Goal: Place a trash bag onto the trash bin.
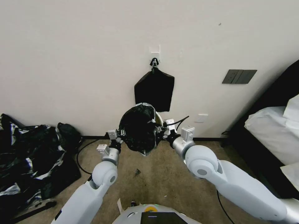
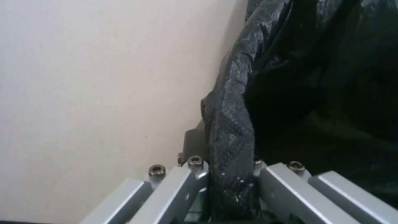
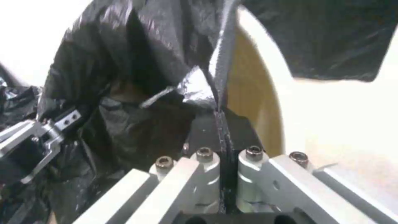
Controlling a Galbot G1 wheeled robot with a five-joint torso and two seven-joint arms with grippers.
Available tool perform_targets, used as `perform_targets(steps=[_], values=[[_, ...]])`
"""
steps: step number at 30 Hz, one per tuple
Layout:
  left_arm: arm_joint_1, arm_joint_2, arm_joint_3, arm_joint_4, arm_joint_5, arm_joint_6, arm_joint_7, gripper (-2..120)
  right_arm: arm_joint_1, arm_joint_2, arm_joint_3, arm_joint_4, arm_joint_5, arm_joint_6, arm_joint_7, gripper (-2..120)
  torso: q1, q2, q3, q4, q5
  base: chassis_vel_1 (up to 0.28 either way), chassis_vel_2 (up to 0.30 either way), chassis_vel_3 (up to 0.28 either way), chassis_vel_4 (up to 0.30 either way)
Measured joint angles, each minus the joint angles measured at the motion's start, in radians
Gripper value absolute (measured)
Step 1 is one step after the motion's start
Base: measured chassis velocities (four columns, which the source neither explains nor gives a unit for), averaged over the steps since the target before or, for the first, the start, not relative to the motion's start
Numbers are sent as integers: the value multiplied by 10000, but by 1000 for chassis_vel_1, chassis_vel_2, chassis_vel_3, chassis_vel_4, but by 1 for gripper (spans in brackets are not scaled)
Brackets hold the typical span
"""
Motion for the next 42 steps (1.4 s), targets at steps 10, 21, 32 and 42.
perform_targets(steps=[10, 21, 32, 42], values=[[54, -68, -128, 127, -526, 36, 214, 1, -263, -1021, 646, 275, 12, 207, 55, 0, 0, 1, 0, -2, 1, 0, 0, 0, 0], [194, -121, -320, -1, -906, 50, 711, 1, -205, -1394, 889, -448, -178, 247, -561, 0, 0, 0, 0, -2, 0, 0, 0, 0, 0], [223, -151, -425, -167, -1748, 64, 1168, 1, -304, -1144, 750, -1594, -1072, 1104, -2833, 0, 0, 0, 0, -1, 1, 0, 0, 0, 0], [210, -161, -490, -388, -2774, 265, 1118, 1, -557, -1014, 691, -2380, -1900, 1652, -3782, 0, 0, 0, 0, -2, 0, 0, 0, 0, 0]])
